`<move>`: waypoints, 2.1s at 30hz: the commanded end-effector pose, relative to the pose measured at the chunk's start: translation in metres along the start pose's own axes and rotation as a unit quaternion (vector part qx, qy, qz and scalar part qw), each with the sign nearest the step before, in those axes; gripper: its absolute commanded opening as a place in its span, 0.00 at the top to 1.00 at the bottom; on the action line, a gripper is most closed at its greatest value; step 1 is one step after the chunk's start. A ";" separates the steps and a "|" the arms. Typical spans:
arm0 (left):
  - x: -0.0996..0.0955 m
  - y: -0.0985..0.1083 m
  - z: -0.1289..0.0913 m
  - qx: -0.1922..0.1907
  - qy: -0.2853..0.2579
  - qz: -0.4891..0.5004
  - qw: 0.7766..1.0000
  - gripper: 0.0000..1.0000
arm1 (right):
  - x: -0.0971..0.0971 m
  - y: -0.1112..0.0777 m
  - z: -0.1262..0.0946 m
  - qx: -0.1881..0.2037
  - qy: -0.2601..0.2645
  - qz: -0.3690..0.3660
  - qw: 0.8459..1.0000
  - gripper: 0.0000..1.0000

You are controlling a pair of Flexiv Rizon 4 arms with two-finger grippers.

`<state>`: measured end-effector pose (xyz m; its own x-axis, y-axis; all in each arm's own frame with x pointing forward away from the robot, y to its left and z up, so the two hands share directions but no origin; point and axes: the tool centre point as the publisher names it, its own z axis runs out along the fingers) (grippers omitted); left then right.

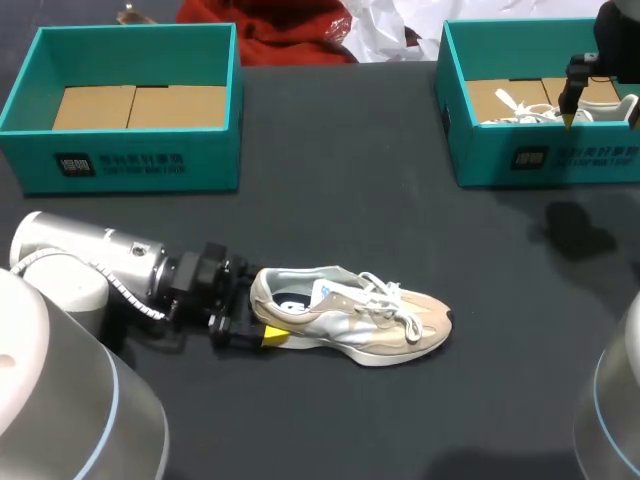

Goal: Take the shoe out of the shoebox, open the shoe tongue, remove and reinsert the insole, then place the shoe into the shoebox

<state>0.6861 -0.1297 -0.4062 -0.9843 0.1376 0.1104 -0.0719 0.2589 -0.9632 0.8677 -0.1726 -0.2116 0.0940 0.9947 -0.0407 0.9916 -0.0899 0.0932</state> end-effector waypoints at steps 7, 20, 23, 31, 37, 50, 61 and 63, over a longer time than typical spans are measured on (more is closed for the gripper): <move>-0.002 0.000 0.013 -0.005 -0.007 -0.001 1.000 0.17 | 0.000 -0.001 0.000 -0.001 0.000 0.000 1.000 0.00; 0.002 0.002 0.007 -0.005 -0.028 0.000 1.000 1.00 | 0.000 -0.001 0.000 -0.001 0.000 0.000 1.000 0.00; 0.002 0.003 0.003 -0.006 -0.043 -0.002 0.999 1.00 | 0.000 -0.001 0.000 -0.001 0.000 0.000 1.000 0.00; 0.003 0.006 0.000 -0.006 -0.049 -0.007 0.999 1.00 | 0.000 -0.001 0.000 -0.001 0.000 0.000 1.000 0.00; 0.002 0.007 0.000 -0.007 -0.047 -0.007 0.999 1.00 | 0.000 -0.001 0.000 -0.001 0.000 0.000 1.000 0.00; 0.002 0.007 0.000 -0.007 -0.047 -0.007 0.999 1.00 | 0.000 -0.001 0.000 -0.001 0.000 0.000 1.000 0.00; 0.002 0.007 0.000 -0.007 -0.047 -0.007 0.999 1.00 | 0.000 -0.001 0.000 -0.001 0.000 0.000 1.000 0.00; 0.002 0.007 0.000 -0.007 -0.047 -0.007 0.999 1.00 | 0.000 -0.001 0.000 -0.001 0.000 0.000 1.000 0.00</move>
<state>0.6855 -0.1312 -0.4088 -0.9941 0.0435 0.0993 -0.0838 0.2729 -0.9584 0.8677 -0.1726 -0.2116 0.0941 0.9947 -0.0407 0.9916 -0.0899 0.0932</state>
